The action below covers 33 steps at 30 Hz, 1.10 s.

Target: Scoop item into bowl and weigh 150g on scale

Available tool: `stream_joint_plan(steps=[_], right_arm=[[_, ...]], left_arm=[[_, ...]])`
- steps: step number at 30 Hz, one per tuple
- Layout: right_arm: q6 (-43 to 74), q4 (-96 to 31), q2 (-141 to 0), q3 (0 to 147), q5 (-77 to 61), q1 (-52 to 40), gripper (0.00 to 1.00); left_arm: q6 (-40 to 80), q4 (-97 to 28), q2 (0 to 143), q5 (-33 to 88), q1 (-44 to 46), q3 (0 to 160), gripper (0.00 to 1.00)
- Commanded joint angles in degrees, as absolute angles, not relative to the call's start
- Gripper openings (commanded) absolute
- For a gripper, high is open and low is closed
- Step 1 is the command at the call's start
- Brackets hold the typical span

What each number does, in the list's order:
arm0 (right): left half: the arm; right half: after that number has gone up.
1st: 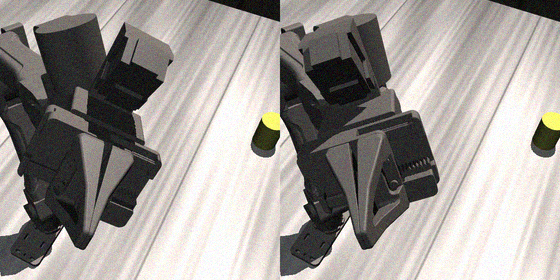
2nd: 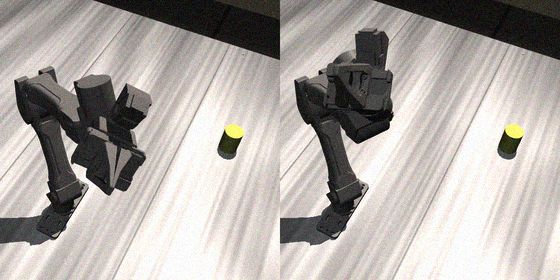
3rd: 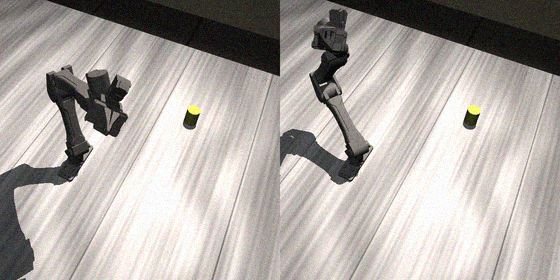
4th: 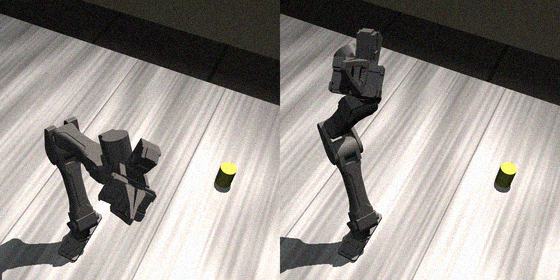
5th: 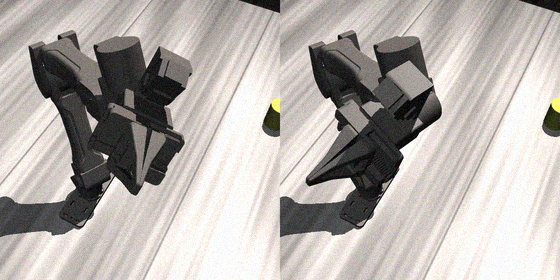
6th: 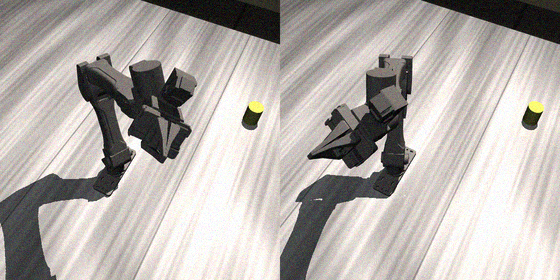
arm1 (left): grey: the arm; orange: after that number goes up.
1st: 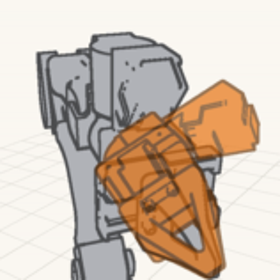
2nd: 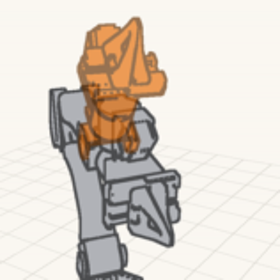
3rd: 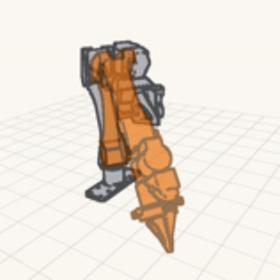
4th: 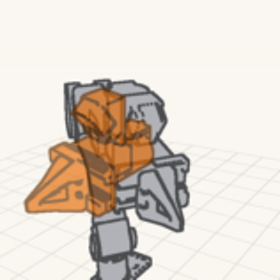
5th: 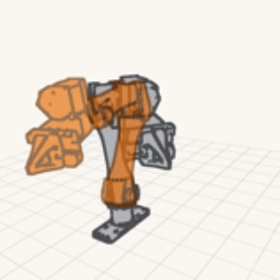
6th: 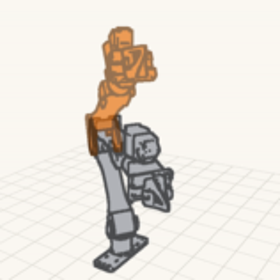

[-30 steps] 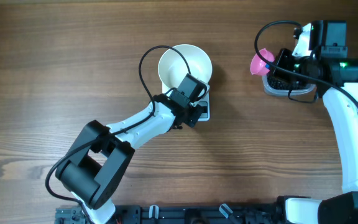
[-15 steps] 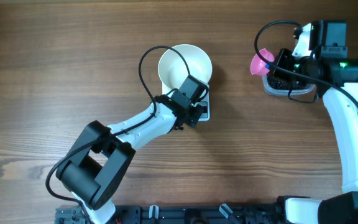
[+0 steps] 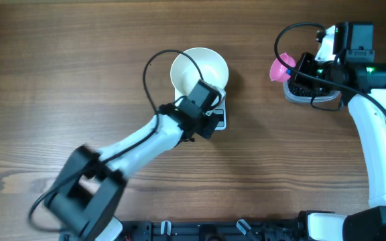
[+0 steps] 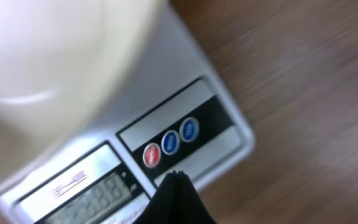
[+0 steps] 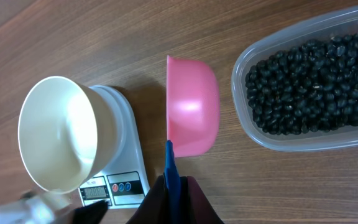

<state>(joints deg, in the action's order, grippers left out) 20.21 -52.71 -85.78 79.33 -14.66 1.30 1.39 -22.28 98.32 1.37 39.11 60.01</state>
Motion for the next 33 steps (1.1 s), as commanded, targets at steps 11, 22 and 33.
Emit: stream_joint_plan(steps=[11,22,33], right_arm=[[18.8,-52.2,-85.2,80.2,-13.7,1.2,0.04],[18.0,-47.2,-85.2,80.2,-13.7,1.2,0.04],[13.1,-43.8,-85.2,80.2,-16.0,1.1,0.04]], left_arm=[[1.8,-24.1,79.7,3.1,36.3,60.0,0.04],[1.8,-20.4,79.7,3.2,23.2,60.0,0.04],[1.8,-21.1,79.9,3.2,20.0,60.0,0.04]])
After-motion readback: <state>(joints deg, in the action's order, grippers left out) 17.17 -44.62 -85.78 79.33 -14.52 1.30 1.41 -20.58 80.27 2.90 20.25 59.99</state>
